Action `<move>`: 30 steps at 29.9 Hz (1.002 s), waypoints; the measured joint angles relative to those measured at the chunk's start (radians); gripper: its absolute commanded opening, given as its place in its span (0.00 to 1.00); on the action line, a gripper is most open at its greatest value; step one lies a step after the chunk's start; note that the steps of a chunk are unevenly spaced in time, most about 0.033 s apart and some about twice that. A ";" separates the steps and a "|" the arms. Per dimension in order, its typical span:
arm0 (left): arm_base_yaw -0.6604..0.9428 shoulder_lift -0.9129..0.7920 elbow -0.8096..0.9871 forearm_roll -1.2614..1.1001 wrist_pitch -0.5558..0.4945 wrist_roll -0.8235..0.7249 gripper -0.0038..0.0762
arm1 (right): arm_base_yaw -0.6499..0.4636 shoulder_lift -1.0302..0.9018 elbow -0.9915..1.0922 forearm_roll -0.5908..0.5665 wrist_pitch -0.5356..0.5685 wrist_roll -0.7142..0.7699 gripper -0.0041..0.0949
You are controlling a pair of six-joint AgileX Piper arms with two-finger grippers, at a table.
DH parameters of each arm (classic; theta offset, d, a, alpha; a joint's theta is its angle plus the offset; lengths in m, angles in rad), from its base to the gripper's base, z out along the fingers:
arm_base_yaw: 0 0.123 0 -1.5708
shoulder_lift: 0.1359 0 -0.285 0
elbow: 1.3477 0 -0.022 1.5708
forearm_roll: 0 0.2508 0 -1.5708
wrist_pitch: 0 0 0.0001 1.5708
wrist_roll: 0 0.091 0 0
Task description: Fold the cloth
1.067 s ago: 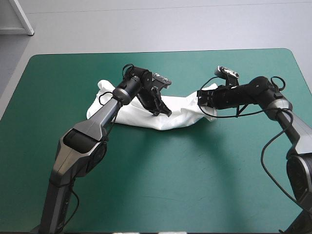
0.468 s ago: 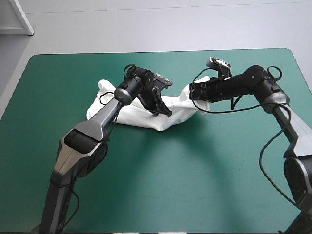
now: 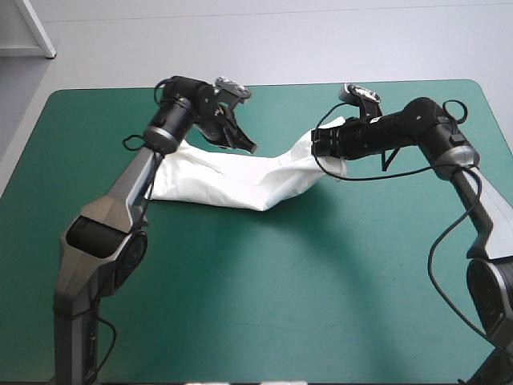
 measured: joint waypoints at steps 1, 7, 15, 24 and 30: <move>0.023 -0.020 0.000 0.005 0.000 -0.005 0.07 | 0.004 0.000 -0.020 -0.019 0.003 0.015 0.03; 0.148 -0.134 0.000 0.031 0.002 -0.034 0.07 | 0.065 0.022 -0.167 -0.145 0.031 0.117 0.03; 0.191 -0.295 0.030 0.034 0.002 -0.041 0.07 | 0.217 0.226 -0.436 -0.188 0.079 0.207 0.03; 0.191 -0.476 0.326 0.148 0.002 -0.041 0.07 | 0.384 0.540 -0.834 -0.192 0.121 0.284 0.03; 0.191 -0.553 0.478 0.197 0.001 -0.051 0.07 | 0.450 0.693 -1.014 -0.143 0.115 0.274 0.04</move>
